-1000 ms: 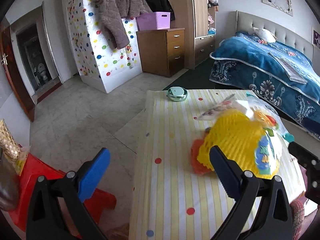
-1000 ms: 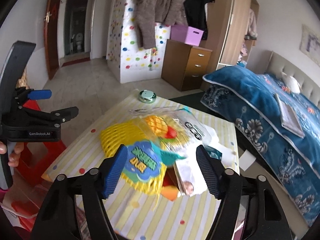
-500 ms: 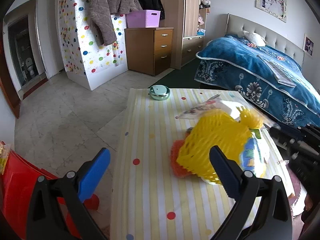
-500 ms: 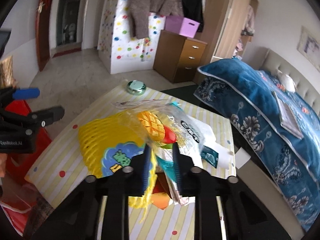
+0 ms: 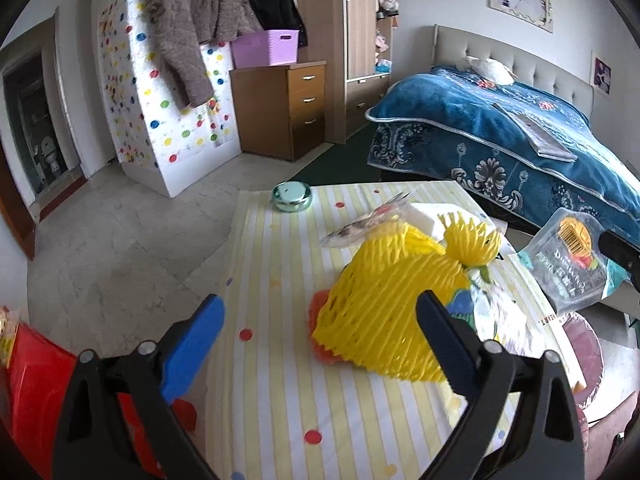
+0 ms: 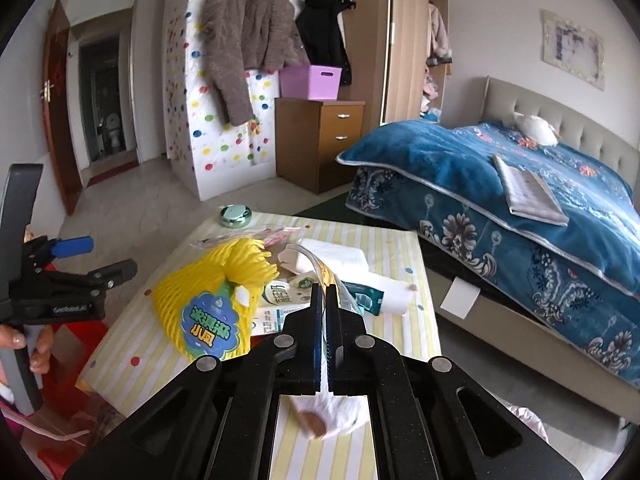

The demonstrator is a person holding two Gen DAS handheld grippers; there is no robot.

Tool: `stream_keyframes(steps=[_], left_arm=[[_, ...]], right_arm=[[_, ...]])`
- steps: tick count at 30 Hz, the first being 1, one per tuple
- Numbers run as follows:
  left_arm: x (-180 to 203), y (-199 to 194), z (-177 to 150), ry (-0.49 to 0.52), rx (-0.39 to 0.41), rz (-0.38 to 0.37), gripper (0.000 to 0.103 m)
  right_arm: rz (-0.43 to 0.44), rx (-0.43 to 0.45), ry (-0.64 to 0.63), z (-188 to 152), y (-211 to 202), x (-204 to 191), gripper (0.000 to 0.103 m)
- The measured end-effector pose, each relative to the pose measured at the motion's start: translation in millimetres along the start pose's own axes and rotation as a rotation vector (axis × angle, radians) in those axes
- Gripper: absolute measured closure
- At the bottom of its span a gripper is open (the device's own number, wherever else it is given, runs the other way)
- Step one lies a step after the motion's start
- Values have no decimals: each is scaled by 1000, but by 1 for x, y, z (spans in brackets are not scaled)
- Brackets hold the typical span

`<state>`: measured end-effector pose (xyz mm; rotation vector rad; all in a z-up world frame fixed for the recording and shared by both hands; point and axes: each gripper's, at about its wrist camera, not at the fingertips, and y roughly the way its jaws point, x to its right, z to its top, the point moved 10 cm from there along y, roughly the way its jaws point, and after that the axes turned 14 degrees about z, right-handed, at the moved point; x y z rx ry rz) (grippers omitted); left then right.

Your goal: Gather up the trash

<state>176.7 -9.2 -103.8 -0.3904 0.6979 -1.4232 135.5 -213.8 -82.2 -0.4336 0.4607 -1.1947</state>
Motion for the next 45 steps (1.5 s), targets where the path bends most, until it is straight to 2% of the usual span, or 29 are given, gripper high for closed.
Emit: stream_keyframes(steps=[5, 8, 16, 23, 29, 30, 31, 35, 40, 43, 45], left_arm=[[24, 10, 24, 30, 31, -55, 31], [39, 25, 39, 43, 38, -85, 39], [74, 67, 38, 102, -8, -136, 44], [77, 92, 30, 120, -48, -142, 74], [63, 90, 42, 75, -5, -133, 97], [60, 90, 46, 64, 1, -130, 98], [55, 87, 51, 52, 13, -127, 102], [41, 64, 72, 10, 82, -114, 103], [25, 6, 100, -42, 218, -71, 103], [27, -24, 107, -57, 263, -93, 103], [41, -51, 104, -43, 291, -135, 103]], right_arm=[[7, -1, 28, -1, 10, 11, 102], [15, -4, 44, 0, 20, 17, 102], [22, -28, 75, -1, 48, 36, 102], [35, -40, 99, -5, 61, 46, 102], [33, -31, 107, -4, 60, 48, 102], [30, -24, 111, -4, 59, 49, 102], [27, -14, 117, -3, 56, 50, 102], [19, 25, 132, 4, 38, 51, 102], [5, 72, 147, 8, 9, 55, 102], [-6, 99, 157, 6, -16, 58, 102], [-13, 106, 166, 1, -29, 60, 102]])
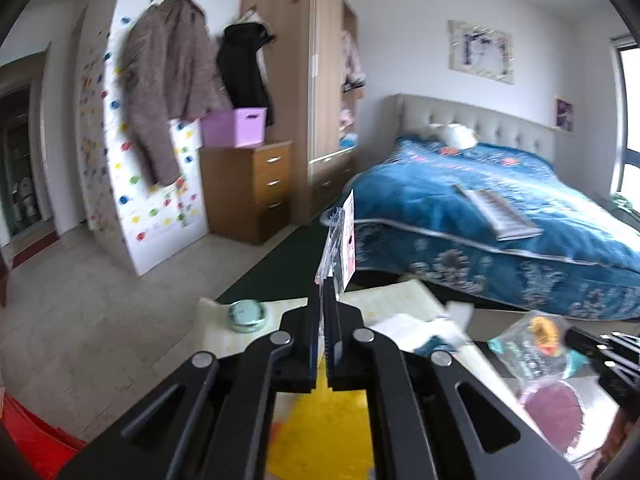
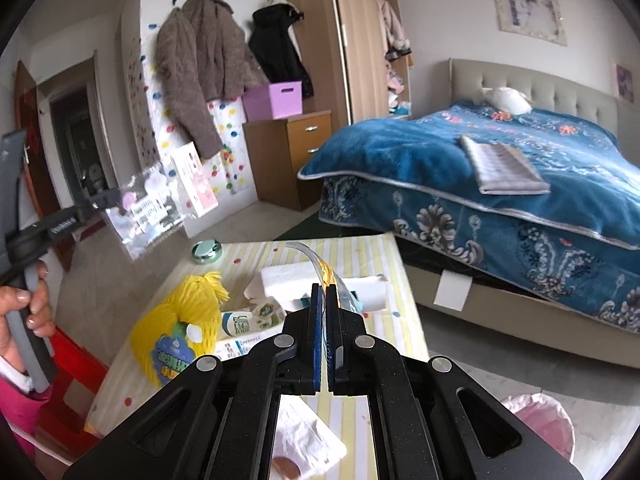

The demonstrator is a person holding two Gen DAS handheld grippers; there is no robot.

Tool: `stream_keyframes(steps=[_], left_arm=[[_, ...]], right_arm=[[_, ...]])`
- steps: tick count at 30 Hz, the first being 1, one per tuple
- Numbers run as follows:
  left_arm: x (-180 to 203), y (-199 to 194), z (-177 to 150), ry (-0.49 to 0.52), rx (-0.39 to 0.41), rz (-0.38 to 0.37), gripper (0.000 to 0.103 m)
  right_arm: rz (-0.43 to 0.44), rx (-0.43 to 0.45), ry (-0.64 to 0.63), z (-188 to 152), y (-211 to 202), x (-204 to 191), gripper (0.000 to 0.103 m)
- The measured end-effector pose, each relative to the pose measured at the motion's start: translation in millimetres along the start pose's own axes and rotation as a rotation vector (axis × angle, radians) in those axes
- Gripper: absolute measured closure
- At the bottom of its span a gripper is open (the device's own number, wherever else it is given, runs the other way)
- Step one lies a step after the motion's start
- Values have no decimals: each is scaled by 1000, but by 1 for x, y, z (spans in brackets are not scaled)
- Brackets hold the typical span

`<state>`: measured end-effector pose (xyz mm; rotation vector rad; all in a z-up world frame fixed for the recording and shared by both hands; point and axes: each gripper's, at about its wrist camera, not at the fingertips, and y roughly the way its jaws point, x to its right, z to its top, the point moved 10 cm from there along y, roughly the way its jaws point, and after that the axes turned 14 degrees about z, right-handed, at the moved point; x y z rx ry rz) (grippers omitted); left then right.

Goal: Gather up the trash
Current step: 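Carry both held items over the pink trash bin and open both tools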

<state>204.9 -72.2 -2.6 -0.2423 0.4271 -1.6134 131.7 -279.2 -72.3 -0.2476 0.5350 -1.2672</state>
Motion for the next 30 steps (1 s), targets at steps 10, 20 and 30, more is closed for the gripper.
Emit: stream_keyframes(steps=[10, 20, 30], left_arm=[[133, -55, -52, 73, -27, -260, 103], [279, -76, -127, 214, -113, -488, 103], [376, -77, -167, 312, -157, -581, 103]], right_arm=[[-127, -5, 137, -63, -86, 63, 102], [-332, -29, 331, -147, -162, 163, 102], [-369, -50, 449, -185, -165, 227, 102]])
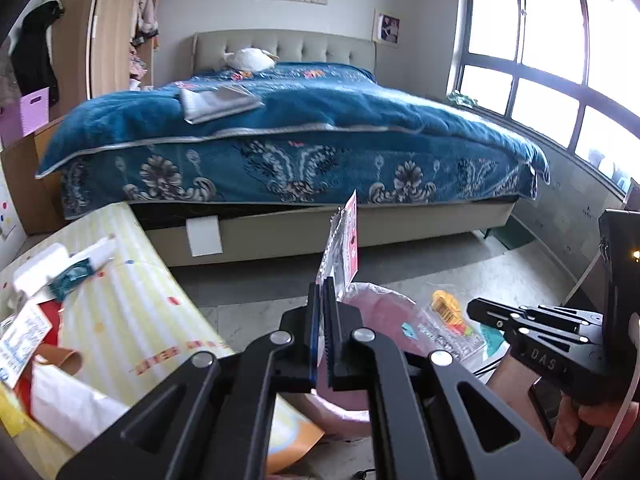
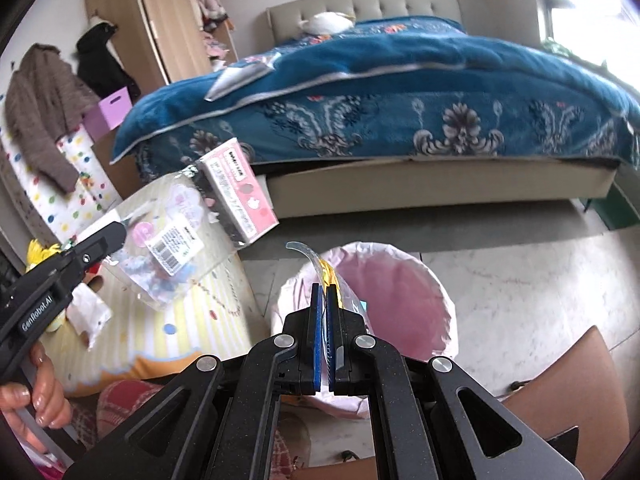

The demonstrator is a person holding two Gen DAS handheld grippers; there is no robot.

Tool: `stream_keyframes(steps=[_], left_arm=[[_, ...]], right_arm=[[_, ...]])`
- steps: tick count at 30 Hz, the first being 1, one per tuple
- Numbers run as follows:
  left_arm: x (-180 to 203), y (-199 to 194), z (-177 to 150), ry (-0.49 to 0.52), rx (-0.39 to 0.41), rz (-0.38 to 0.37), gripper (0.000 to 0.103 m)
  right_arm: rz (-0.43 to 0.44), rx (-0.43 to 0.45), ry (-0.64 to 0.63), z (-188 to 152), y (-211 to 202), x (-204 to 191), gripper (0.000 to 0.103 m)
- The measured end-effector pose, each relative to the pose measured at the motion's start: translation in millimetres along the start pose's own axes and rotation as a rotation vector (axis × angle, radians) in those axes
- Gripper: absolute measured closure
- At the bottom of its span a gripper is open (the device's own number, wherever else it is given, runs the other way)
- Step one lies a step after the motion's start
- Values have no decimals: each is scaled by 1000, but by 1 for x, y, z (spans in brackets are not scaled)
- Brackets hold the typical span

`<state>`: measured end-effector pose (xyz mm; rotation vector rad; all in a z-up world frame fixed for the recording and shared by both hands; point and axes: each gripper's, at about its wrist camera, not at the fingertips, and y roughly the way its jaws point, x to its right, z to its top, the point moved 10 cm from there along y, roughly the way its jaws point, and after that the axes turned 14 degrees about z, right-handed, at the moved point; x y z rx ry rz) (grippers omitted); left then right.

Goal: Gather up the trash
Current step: 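Carry both held items over the pink trash bin and open both tools, then move both open tools back over the table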

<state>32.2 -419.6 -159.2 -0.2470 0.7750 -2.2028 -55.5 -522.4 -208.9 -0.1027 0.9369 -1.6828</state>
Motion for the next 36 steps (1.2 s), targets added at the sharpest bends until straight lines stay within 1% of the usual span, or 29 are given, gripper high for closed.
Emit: stream_keyframes(steps=[3, 7, 9, 10, 11, 12, 13, 17, 21, 23, 26, 27, 29, 30, 31, 33, 35, 36], left_arm=[[9, 16, 2, 12, -22, -2, 102], [19, 38, 3, 35, -62, -14, 102], [23, 47, 2, 37, -82, -23, 96], [23, 51, 1, 35, -92, -24, 84], [21, 53, 0, 25, -101, -21, 69], [20, 54, 0, 17, -99, -20, 64], [15, 53, 1, 4, -94, -17, 61], [-3, 45, 2, -30, -98, 3, 61], [-32, 25, 1, -60, -84, 51, 60], [-45, 14, -2, -64, -78, 78, 56], [-65, -5, -9, -72, -74, 120, 56], [-74, -12, -12, -78, -71, 137, 55], [-91, -25, -16, -93, -65, 167, 50], [-101, -32, -19, -103, -62, 187, 49], [-112, -40, -22, -113, -58, 207, 49], [-134, -54, -29, -129, -55, 247, 46], [-159, -68, -40, -154, -55, 297, 39], [-170, -74, -44, -167, -56, 317, 39]], right_arm=[[2, -19, 22, -1, 12, 12, 101], [8, -35, 41, -3, 29, 25, 97], [4, -56, 57, -5, 39, 34, 96], [3, -60, 61, -5, 41, 35, 92], [-4, -60, 65, -5, 41, 37, 88], [-7, -55, 64, -5, 39, 36, 81], [-9, -50, 61, -4, 38, 36, 77], [-8, -21, 46, -1, 22, 26, 75], [18, 6, 18, 3, 8, 5, 75], [45, 14, -17, 5, 0, -14, 75], [75, 22, -69, 6, -7, -44, 75], [87, 24, -92, 6, -9, -57, 73], [114, 23, -119, 6, -10, -78, 68], [121, 27, -130, 6, -10, -85, 64], [139, 16, -166, 3, -9, -103, 63], [163, -3, -209, -1, -5, -126, 62], [188, -26, -240, -6, 1, -148, 61], [199, -36, -254, -8, 4, -157, 61]])
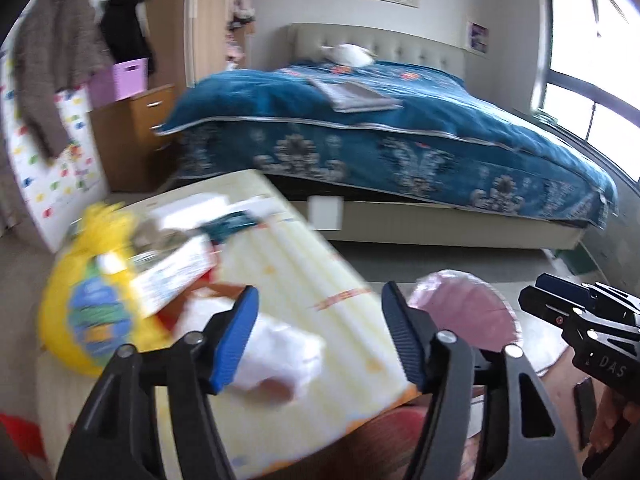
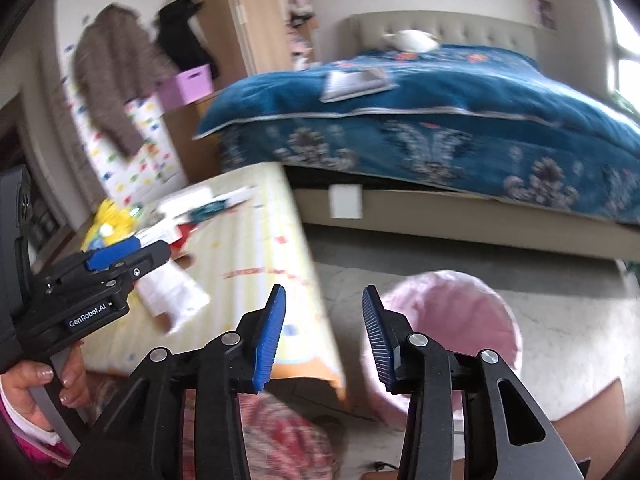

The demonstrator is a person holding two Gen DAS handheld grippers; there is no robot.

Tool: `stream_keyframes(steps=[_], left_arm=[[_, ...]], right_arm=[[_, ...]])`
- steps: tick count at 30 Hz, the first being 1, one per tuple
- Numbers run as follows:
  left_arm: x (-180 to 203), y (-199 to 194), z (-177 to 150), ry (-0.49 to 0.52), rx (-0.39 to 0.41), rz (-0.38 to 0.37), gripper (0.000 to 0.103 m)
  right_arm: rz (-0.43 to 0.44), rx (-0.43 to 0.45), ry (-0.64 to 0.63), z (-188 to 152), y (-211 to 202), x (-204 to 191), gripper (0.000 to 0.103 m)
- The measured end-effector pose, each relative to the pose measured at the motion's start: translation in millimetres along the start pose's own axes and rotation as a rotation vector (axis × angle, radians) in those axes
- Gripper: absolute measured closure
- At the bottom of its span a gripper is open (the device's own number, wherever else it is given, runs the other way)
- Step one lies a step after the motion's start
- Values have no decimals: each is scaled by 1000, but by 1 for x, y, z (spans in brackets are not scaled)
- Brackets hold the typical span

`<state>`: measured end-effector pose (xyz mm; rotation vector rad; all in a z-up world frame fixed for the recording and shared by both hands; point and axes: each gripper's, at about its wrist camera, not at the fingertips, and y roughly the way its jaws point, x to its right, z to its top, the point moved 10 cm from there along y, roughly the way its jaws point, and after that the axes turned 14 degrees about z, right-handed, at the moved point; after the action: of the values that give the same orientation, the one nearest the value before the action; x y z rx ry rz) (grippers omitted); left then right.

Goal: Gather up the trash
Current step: 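Move both open tools back over the table, then grasp the white paper bag with the right tool while the left tool grasps the yellow foam net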

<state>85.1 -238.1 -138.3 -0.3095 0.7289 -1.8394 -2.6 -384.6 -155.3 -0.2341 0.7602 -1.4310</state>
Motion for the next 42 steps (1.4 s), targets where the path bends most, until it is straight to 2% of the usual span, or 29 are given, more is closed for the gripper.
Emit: stream_keyframes(steps=[3, 6, 11, 14, 16, 25, 27, 30, 36, 38, 40, 41, 42], left_arm=[[-45, -5, -10, -49, -6, 70, 36], [-92, -8, -21, -109, -11, 154, 27], [-168, -1, -45, -247, -65, 266, 13], [-197, 6, -51, -315, -91, 293, 7], [-203, 10, -50, -325, -95, 289, 7], [-200, 50, -49, -229, -150, 281, 7], [-200, 53, -51, -211, -152, 286, 7], [-202, 57, -53, -207, -157, 290, 7], [-207, 58, -54, -214, -162, 282, 7], [-204, 58, -53, -209, -161, 276, 7], [-201, 58, -54, -204, -162, 272, 7], [-200, 58, -55, -203, -163, 270, 7], [-199, 59, -56, -202, -165, 268, 7]], right_arm=[[45, -36, -58, -1, 19, -36, 59], [86, -72, -121, -1, 40, -71, 52], [123, -112, -180, -2, 64, -103, 47], [130, -128, -201, -1, 77, -116, 40], [132, -142, -208, -1, 87, -122, 39], [145, -218, -216, -3, 124, -123, 38], [159, -253, -224, -7, 138, -125, 38], [158, -302, -243, -15, 158, -125, 29], [156, -408, -274, -36, 186, -122, 28], [154, -416, -329, -43, 185, -127, 32], [176, -419, -353, -49, 179, -133, 48], [179, -419, -358, -51, 177, -135, 53], [184, -418, -362, -52, 174, -137, 63]])
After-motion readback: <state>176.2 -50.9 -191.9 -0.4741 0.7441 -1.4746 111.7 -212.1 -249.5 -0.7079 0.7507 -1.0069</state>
